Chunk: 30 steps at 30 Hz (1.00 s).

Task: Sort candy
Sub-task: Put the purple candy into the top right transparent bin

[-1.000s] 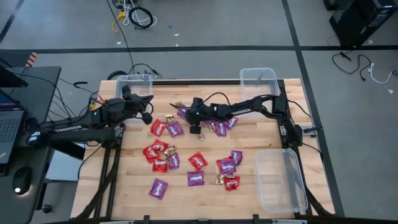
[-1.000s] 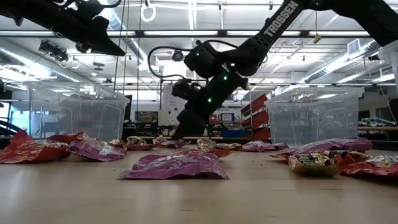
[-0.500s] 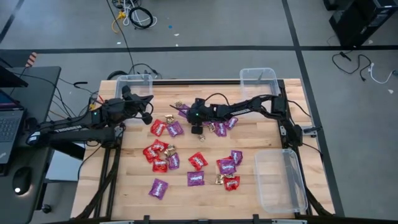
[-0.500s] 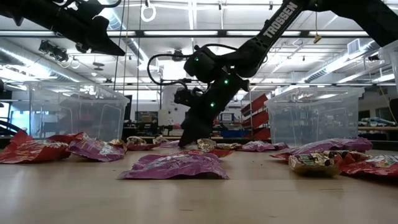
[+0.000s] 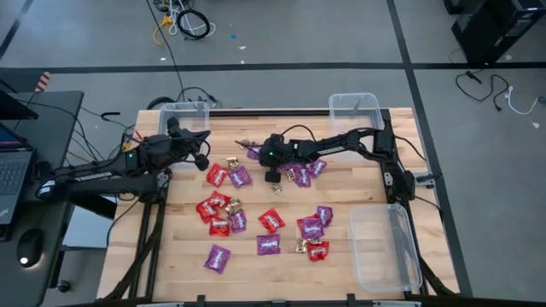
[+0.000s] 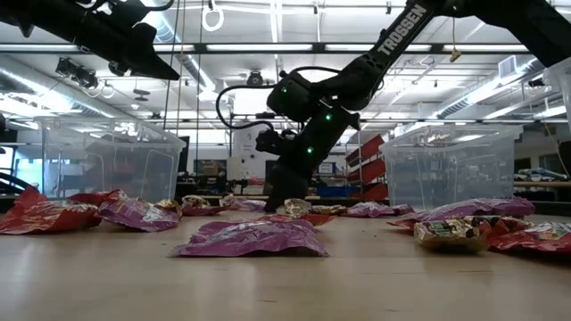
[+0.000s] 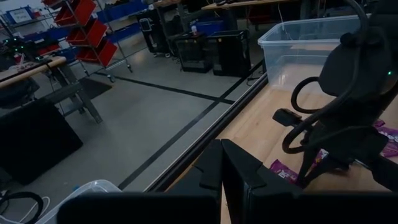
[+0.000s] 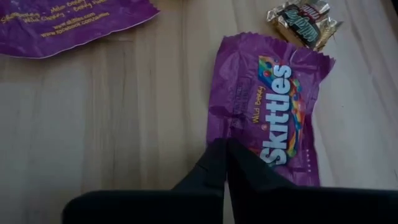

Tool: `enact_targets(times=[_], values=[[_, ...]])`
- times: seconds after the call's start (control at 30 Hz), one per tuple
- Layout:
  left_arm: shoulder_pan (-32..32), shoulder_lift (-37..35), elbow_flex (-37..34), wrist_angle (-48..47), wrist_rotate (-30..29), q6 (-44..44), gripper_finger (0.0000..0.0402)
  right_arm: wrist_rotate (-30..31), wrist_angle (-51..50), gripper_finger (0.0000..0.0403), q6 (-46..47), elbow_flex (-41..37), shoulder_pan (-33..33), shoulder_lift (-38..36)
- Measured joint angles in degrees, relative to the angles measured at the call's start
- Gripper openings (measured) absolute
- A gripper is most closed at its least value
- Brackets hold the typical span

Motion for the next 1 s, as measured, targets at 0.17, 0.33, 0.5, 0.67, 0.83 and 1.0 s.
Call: enact_targets(times=[0.17,0.33,0.5,0.67,0.83,1.0], values=[[0.0,0.0,0.0,0.0,0.0,0.1,0.0009,1.3,-0.5,0.0000,0.0,-0.2,0.7,-0.9],[0.0,0.0,0.0,0.0,0.0,0.1,0.0009,1.6,-1.4,0.0000,0.5,-0.3,2.7,-4.9],[0.0,0.0,0.0,0.0,0.0,0.2,0.0009,1.5,-2.9,0.0000,0.6,-0.2,5.3,-6.3],[0.0,0.0,0.0,0.0,0.0,0.2,0.0009,8.4,-1.5,0.0000,0.6,-0.2,7.5,-6.4],[0.0,0.0,0.0,0.0,0.0,0.2,0.0009,12.4,0.6,0.0004,0.2,-0.2,6.3,-6.4],[0.0,0.0,0.0,0.0,0.4,0.0,0.0009,7.2,1.6,0.0039,1.0,-0.2,4.3,-6.4]])
